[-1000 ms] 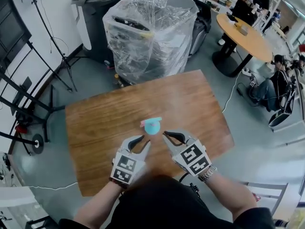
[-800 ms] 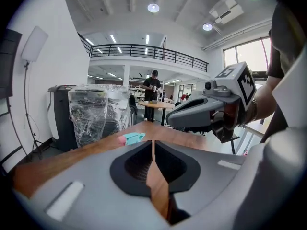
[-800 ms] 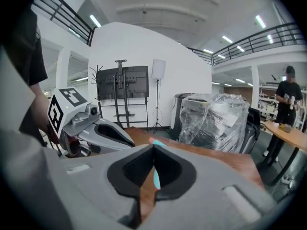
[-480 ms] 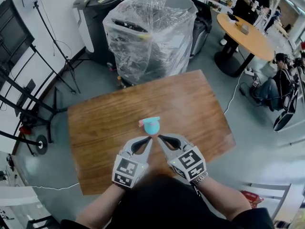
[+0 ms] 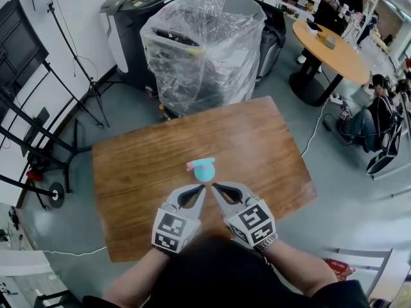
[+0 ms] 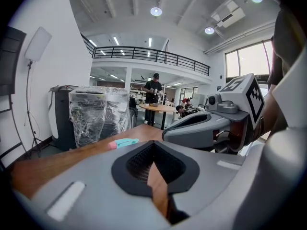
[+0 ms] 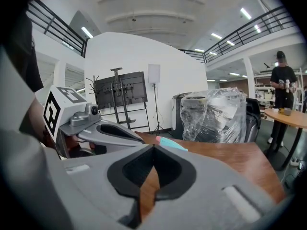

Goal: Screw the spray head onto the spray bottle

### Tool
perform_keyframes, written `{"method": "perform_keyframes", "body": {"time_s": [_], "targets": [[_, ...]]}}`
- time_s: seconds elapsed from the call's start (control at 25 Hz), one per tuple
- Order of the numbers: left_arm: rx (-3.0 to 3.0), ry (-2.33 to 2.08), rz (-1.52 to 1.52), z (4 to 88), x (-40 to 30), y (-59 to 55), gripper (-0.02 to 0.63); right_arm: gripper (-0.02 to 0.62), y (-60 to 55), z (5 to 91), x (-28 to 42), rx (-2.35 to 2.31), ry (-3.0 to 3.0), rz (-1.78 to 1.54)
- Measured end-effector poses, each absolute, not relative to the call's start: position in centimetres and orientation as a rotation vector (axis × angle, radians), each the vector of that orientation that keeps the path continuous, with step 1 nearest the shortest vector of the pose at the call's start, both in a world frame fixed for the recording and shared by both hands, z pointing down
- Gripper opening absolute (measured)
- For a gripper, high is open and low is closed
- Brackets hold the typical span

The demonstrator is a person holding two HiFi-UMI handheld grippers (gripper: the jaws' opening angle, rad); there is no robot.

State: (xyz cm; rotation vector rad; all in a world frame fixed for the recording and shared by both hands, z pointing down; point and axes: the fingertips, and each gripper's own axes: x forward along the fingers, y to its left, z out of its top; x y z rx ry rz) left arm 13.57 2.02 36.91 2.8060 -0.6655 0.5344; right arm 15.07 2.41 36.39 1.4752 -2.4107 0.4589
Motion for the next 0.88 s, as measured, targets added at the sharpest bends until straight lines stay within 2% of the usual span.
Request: {"method": "perform_keyframes", "body": {"time_s": [0.88], "targets": [[2.803,-0.684,0.54,36.89,13.31,1.93,0.015,-0.008,2.47,36.67,15.02,1.468,-2.401,0.464]]}}
